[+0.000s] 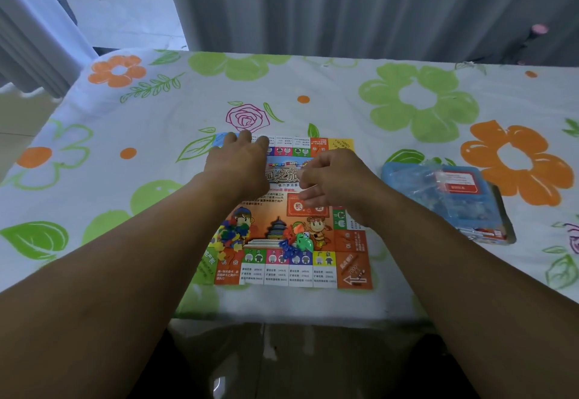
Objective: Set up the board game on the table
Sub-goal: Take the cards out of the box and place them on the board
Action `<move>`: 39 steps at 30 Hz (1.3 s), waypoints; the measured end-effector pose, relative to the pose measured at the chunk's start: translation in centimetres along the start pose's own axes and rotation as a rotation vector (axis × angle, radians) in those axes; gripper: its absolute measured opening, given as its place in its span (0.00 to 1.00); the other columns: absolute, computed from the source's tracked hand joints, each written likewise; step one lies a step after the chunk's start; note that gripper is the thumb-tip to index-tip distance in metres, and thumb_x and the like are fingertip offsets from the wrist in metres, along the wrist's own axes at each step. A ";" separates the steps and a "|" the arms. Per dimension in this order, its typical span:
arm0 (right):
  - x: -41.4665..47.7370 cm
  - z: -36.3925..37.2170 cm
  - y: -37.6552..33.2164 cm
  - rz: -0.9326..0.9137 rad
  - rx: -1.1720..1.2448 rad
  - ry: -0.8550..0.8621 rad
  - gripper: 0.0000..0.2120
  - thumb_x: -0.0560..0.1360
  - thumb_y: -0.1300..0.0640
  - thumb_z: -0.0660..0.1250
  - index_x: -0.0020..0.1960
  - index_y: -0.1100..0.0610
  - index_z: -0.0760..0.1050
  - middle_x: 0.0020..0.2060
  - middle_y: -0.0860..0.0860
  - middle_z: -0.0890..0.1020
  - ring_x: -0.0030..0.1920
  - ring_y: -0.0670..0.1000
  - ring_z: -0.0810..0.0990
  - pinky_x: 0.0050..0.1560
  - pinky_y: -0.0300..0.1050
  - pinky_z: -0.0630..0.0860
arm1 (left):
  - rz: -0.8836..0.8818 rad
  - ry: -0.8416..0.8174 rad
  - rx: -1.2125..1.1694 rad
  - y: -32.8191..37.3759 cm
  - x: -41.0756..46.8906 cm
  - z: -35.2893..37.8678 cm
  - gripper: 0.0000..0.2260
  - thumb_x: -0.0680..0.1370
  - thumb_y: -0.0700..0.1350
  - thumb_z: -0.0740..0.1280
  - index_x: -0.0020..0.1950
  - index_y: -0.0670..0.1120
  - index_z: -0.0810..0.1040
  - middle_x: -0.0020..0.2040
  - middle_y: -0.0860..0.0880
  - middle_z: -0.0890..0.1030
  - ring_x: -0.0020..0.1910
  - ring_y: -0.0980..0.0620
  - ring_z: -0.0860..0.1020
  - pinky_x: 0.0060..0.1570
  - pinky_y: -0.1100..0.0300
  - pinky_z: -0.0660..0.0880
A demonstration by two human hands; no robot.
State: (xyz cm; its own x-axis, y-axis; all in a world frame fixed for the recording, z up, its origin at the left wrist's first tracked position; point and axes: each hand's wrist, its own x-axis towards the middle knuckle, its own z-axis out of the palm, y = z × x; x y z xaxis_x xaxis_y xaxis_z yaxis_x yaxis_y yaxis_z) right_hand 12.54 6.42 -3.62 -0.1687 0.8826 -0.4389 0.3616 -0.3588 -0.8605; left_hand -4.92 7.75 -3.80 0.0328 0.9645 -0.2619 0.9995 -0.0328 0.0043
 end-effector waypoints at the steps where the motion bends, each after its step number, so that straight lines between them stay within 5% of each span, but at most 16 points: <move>1: -0.1 -0.3 0.1 0.004 0.004 0.006 0.06 0.78 0.62 0.69 0.51 0.65 0.77 0.47 0.61 0.83 0.44 0.58 0.87 0.44 0.52 0.85 | -0.009 -0.003 0.030 0.5 -0.1 -0.2 0.33 0.74 0.50 0.72 0.76 0.48 0.62 0.71 0.43 0.68 0.71 0.41 0.65 0.63 0.43 0.71; 7: -1.1 -3.8 0.9 0.010 -0.002 0.104 0.06 0.77 0.64 0.69 0.50 0.67 0.78 0.43 0.63 0.83 0.38 0.57 0.86 0.44 0.54 0.85 | 0.098 0.024 0.023 5.7 0.1 -1.5 0.28 0.75 0.50 0.69 0.73 0.47 0.66 0.70 0.43 0.69 0.70 0.40 0.66 0.66 0.40 0.69; 14: -2.2 -11.0 2.9 0.089 -0.056 0.424 0.10 0.76 0.65 0.67 0.51 0.74 0.76 0.39 0.65 0.80 0.31 0.58 0.80 0.38 0.57 0.82 | 0.326 0.171 -0.265 14.0 0.1 -2.3 0.20 0.78 0.46 0.66 0.68 0.44 0.70 0.63 0.43 0.76 0.63 0.42 0.74 0.56 0.49 0.73; 20: -2.8 -16.7 5.6 0.109 -0.184 0.591 0.10 0.72 0.63 0.70 0.36 0.65 0.72 0.27 0.58 0.72 0.28 0.58 0.74 0.33 0.53 0.72 | 0.485 0.203 -0.379 19.6 0.4 -1.3 0.15 0.80 0.47 0.65 0.66 0.45 0.75 0.63 0.43 0.75 0.63 0.43 0.73 0.59 0.50 0.73; 24: -2.5 -18.2 6.9 0.123 -0.212 0.636 0.12 0.71 0.60 0.70 0.48 0.70 0.78 0.36 0.63 0.80 0.35 0.60 0.79 0.37 0.57 0.78 | 0.564 0.155 -0.486 21.7 0.4 0.0 0.18 0.78 0.43 0.68 0.67 0.43 0.75 0.62 0.42 0.73 0.61 0.42 0.74 0.59 0.49 0.72; 27: -2.3 -19.2 7.8 0.153 -0.275 0.643 0.10 0.71 0.62 0.68 0.48 0.67 0.80 0.42 0.64 0.82 0.41 0.65 0.83 0.43 0.65 0.82 | 0.582 0.132 -0.495 22.6 0.4 0.9 0.22 0.78 0.43 0.69 0.70 0.41 0.71 0.64 0.41 0.71 0.62 0.41 0.73 0.61 0.47 0.71; 32: -1.9 -19.7 8.9 0.199 -0.303 0.639 0.10 0.69 0.61 0.67 0.49 0.63 0.80 0.44 0.60 0.82 0.44 0.63 0.83 0.43 0.55 0.83 | 0.537 0.064 -0.461 22.9 0.5 2.1 0.24 0.79 0.47 0.67 0.73 0.42 0.68 0.67 0.43 0.68 0.64 0.42 0.73 0.61 0.49 0.72; 39: -1.9 -19.2 9.3 0.235 -0.313 0.629 0.13 0.68 0.58 0.68 0.51 0.63 0.78 0.37 0.55 0.78 0.38 0.58 0.78 0.33 0.44 0.70 | 0.508 0.046 -0.381 22.8 0.9 2.3 0.21 0.78 0.42 0.66 0.71 0.43 0.68 0.66 0.44 0.73 0.65 0.45 0.72 0.59 0.53 0.70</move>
State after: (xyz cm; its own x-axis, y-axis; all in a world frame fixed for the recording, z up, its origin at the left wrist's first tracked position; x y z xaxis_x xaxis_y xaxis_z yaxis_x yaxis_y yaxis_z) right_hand 33.84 7.26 -5.78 0.4691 0.8340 -0.2906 0.5836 -0.5397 -0.6068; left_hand 17.91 7.29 -6.13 0.4950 0.8636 -0.0952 0.7902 -0.4020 0.4625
